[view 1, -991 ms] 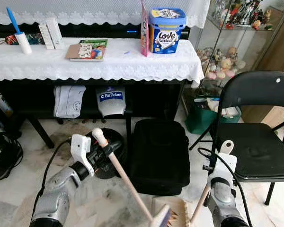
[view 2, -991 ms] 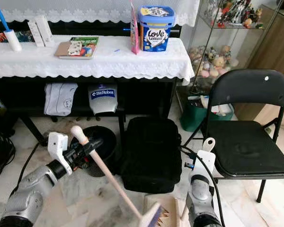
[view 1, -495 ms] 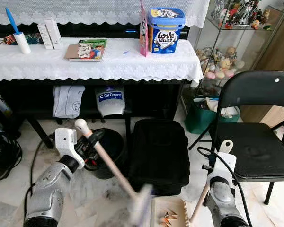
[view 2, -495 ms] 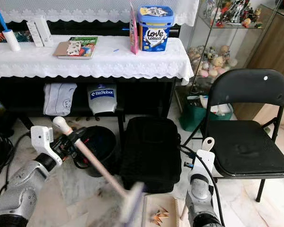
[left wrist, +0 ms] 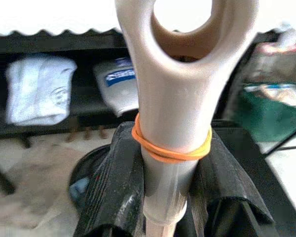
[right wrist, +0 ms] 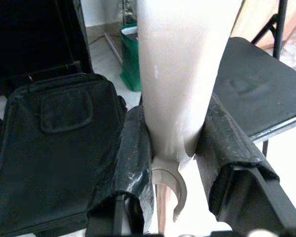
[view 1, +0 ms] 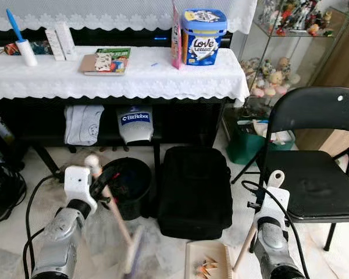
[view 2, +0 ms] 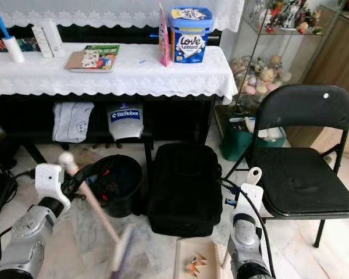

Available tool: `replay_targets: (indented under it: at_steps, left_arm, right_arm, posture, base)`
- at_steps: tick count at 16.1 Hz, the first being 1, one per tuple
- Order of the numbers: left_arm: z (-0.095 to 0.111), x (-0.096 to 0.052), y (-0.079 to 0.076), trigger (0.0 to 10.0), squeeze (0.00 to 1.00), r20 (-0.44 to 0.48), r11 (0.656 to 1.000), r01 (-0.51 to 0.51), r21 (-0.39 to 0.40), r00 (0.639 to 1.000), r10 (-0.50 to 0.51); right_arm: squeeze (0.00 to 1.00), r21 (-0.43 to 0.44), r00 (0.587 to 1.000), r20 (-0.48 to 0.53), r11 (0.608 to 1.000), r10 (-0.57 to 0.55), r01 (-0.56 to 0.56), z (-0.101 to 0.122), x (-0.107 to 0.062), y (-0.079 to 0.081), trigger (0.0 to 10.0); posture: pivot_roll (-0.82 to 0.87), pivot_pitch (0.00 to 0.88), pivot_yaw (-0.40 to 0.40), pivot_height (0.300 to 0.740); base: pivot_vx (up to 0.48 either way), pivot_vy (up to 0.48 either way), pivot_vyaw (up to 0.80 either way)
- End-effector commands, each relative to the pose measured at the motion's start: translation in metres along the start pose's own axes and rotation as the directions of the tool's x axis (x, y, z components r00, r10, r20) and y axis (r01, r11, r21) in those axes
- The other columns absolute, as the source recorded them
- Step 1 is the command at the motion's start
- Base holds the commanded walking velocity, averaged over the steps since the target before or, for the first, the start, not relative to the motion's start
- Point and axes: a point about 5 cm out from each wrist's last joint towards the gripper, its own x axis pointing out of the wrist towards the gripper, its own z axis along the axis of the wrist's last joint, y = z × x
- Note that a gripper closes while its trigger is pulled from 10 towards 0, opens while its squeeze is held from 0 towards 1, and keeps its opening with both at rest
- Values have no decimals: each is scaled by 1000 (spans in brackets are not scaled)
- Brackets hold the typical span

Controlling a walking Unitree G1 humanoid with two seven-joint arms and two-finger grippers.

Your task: Sweep floor

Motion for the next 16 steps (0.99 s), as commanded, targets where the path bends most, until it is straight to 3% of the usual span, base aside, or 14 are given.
replay_targets:
  at_steps: [1,3,13,15,16]
  left_arm:
    - [12,3,9,10000,0,84,995,-92,30,992,90]
    - [16,2,5,10000,0,147,990,-134,49,981,126]
    - [2,3,-2,10000,0,129,988,-143,55,983,135]
    - [-2,3,-1,10000,0,109,982,-185,-48,976,189]
    - [-1,4,-2,10000,0,118,982,-183,-41,975,186]
  right_arm:
    - [0,31,998,41,999,37,-38,5,-1,6,10000]
    - [0,22,994,92,998,64,-66,12,0,11,10000]
    - [0,99,980,166,987,109,-126,19,-3,15,10000]
    - [0,99,981,160,988,105,-122,18,-3,13,10000]
    - [0,94,980,166,988,106,-123,18,-2,12,10000]
  posture:
    - [-1,0,-31,740]
    - [-1,0,-33,740]
    - [-26,0,-18,740]
    - [-30,0,-17,740]
    - [-32,0,-18,740]
  base:
    - [0,0,0]
    - [0,0,0]
    - [0,0,0]
    - [0,0,0]
    - [0,0,0]
